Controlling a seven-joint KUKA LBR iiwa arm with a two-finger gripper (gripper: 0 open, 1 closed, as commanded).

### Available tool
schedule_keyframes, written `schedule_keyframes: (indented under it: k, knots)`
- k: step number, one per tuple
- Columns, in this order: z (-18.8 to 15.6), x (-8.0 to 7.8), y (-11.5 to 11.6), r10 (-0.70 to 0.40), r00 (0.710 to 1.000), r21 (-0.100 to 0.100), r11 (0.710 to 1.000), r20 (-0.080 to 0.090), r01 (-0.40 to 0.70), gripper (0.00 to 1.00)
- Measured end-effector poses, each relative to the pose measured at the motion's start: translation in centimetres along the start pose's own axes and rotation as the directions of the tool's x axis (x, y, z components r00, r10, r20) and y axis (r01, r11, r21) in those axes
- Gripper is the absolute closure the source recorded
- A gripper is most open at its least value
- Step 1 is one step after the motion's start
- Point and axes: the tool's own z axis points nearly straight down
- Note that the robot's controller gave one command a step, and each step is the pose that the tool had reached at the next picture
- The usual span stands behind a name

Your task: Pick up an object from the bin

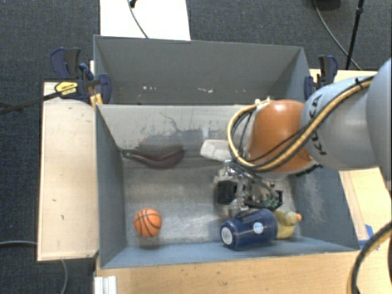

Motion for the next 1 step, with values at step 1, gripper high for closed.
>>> schedule_keyframes:
  k: [1]
  knots:
    - [-0.37, 0.96, -3.97, -0.242, 0.970, -0.004, 0.970, -0.010, 0.242, 1.00]
